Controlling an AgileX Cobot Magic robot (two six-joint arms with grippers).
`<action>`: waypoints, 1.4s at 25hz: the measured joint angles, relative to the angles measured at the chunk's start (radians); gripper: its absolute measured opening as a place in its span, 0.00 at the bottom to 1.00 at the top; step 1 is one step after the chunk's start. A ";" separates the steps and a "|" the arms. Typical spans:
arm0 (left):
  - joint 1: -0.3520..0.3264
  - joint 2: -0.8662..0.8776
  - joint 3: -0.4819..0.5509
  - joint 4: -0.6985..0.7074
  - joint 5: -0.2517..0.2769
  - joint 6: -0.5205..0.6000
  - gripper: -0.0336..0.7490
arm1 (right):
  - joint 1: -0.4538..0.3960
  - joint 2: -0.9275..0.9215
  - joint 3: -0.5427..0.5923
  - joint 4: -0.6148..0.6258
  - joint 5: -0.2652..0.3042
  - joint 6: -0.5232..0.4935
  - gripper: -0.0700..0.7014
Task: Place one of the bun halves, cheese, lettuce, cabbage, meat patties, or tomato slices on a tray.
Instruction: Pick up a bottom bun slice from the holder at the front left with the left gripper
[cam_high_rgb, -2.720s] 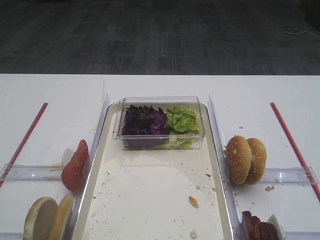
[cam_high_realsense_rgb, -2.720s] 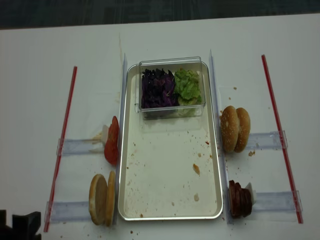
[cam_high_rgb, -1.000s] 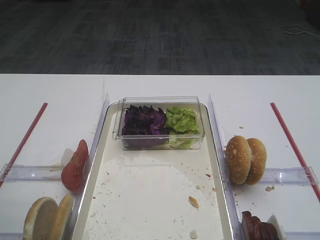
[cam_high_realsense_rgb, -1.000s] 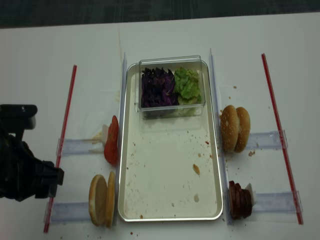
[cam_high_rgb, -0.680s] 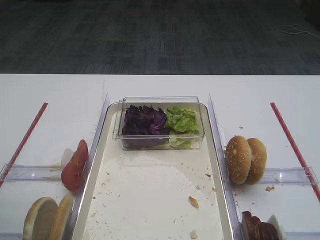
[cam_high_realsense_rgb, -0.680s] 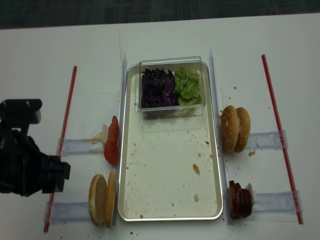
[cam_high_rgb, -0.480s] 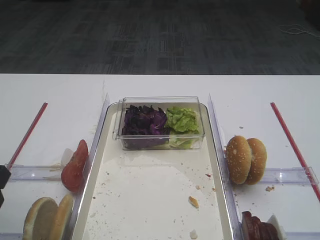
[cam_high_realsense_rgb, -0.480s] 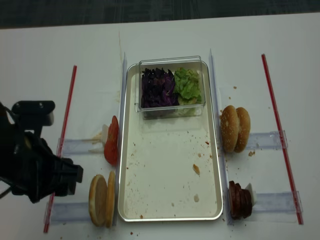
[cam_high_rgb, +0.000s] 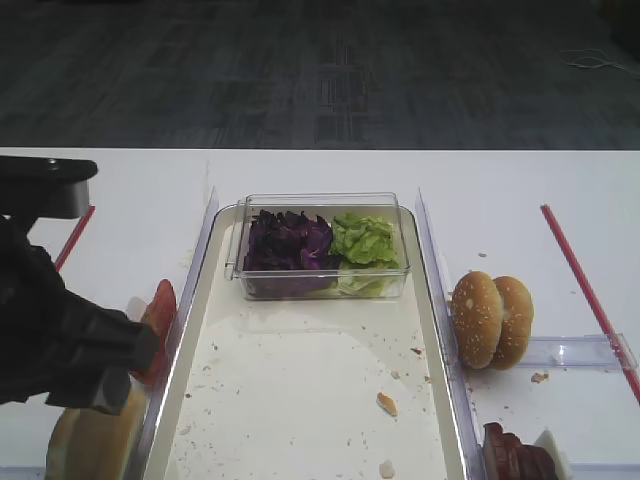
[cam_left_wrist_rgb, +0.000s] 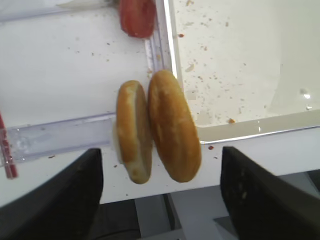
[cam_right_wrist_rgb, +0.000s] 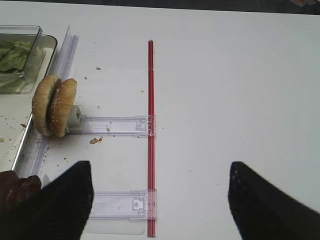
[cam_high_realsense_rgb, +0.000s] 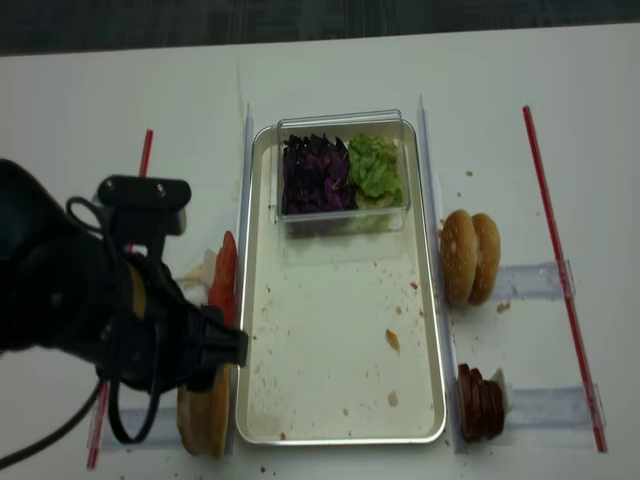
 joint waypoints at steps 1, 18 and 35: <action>-0.025 0.009 -0.002 0.002 0.000 -0.013 0.67 | 0.000 0.000 0.000 0.000 0.000 0.000 0.86; -0.141 0.141 -0.007 0.010 -0.078 -0.136 0.67 | 0.000 0.000 0.000 0.000 -0.002 0.000 0.86; -0.141 0.319 -0.009 0.053 -0.094 -0.166 0.67 | 0.000 0.000 0.000 0.000 -0.002 0.000 0.86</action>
